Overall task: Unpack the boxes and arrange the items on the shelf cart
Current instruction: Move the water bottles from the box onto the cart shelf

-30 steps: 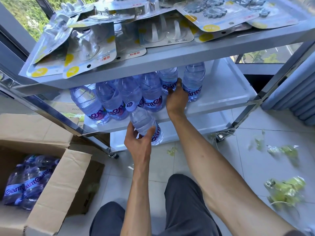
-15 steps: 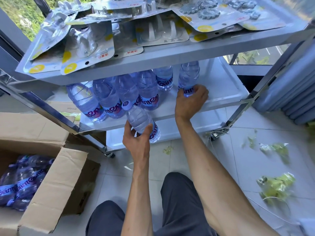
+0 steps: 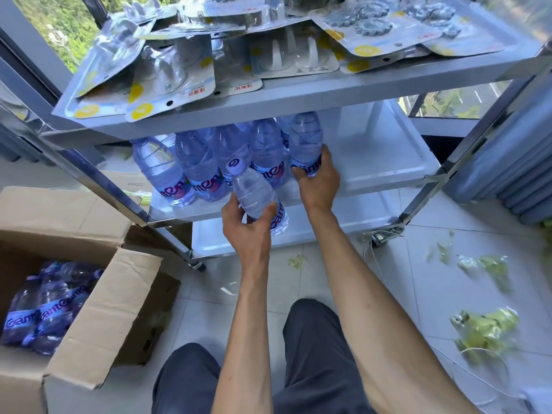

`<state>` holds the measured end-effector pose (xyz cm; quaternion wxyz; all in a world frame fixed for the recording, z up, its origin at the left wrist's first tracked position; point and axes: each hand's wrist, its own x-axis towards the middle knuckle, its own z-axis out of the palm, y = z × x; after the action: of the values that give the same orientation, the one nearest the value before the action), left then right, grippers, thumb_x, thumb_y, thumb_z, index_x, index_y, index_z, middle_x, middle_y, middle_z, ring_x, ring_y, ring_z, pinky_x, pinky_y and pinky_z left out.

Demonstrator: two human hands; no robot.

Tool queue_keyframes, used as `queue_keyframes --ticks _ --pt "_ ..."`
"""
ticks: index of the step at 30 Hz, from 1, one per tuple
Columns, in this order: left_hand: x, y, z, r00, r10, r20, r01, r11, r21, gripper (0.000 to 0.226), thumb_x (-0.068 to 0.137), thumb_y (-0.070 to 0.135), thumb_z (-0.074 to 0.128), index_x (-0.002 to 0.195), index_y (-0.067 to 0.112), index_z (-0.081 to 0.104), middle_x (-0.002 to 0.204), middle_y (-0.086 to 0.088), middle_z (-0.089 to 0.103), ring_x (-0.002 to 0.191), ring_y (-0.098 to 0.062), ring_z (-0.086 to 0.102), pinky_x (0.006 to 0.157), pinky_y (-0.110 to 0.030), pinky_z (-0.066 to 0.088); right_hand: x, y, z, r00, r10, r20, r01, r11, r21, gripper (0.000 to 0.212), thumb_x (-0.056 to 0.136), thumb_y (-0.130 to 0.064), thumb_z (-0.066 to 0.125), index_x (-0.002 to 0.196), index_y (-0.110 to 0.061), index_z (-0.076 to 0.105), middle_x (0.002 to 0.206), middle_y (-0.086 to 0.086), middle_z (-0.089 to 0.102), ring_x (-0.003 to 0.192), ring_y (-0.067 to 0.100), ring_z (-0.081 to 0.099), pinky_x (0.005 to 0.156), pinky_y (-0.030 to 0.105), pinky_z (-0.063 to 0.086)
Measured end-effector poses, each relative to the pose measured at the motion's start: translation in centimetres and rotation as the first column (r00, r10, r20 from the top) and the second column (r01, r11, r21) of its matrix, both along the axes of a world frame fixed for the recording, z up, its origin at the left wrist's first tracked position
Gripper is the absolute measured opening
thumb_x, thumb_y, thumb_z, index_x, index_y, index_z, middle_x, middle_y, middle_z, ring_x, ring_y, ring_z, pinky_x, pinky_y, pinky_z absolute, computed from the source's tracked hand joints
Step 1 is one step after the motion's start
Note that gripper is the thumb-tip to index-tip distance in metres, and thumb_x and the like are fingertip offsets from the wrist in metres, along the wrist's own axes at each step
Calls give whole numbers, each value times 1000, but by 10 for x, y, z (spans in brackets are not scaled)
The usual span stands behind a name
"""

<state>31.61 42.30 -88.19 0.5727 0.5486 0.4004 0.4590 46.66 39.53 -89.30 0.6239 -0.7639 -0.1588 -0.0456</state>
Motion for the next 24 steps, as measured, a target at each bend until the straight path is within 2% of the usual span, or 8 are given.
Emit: queue_keyframes --ticks 3,7,9,12,15,17,20,24 --pt "-1 2 4 999 -45 -20 45 998 32 59 70 4 83 124 16 63 117 -6 64 101 -15 66 78 -19 55 6 9 11 993 99 -67 -100 995 -19 54 67 -4 80 117 -10 60 97 -11 66 90 7 64 72 4 45" --pt "1 2 14 995 -94 23 92 994 53 55 70 1 81 119 22 63 115 -8 64 97 -10 67 75 -15 52 -10 6 13 995 -30 -96 24 997 -67 65 76 -7 71 137 -2 47 136 13 53 126 24 50 104 24 38" --pt "5 5 21 990 -137 31 134 988 77 55 70 1 82 118 20 64 115 -10 64 98 -11 67 77 -18 54 -35 -7 8 999 -46 -21 47 998 48 54 71 -2 58 125 -3 57 121 9 61 112 21 58 95 23 43" --pt "12 10 34 979 -204 -6 203 967 156 54 68 2 82 118 16 64 113 -9 64 99 -16 67 82 -27 56 -59 -24 0 955 298 -11 -295 949 110 43 73 -2 56 114 -12 64 101 -4 71 92 10 66 81 28 53" --pt "19 16 42 964 -251 -85 264 933 244 55 66 7 81 117 18 65 110 -7 64 99 -15 66 83 -29 55 -62 -28 7 881 470 -50 -467 882 67 52 74 -13 73 122 -27 59 108 -11 71 99 7 68 83 32 56" --pt "24 21 44 946 -306 -109 324 910 258 58 68 7 80 123 14 63 114 -6 65 103 -15 66 87 -29 55 -57 -27 16 899 434 -53 -433 901 33 60 66 -27 81 120 -35 57 107 -15 71 96 3 68 80 27 56" --pt "30 22 36 934 -348 -74 356 909 217 49 86 11 72 133 11 56 113 -2 69 106 -13 65 90 -27 53 -43 -29 18 946 320 -46 -320 947 15 61 58 -30 88 113 -25 61 99 -14 71 88 4 68 74 24 55" --pt "27 23 9 978 -70 -198 119 962 246 23 92 11 58 112 9 68 102 -1 73 97 -16 67 85 -33 54 -33 -35 11 984 177 -25 -178 984 -33 60 59 -27 88 111 -17 60 92 -14 66 78 0 61 65 4 43"
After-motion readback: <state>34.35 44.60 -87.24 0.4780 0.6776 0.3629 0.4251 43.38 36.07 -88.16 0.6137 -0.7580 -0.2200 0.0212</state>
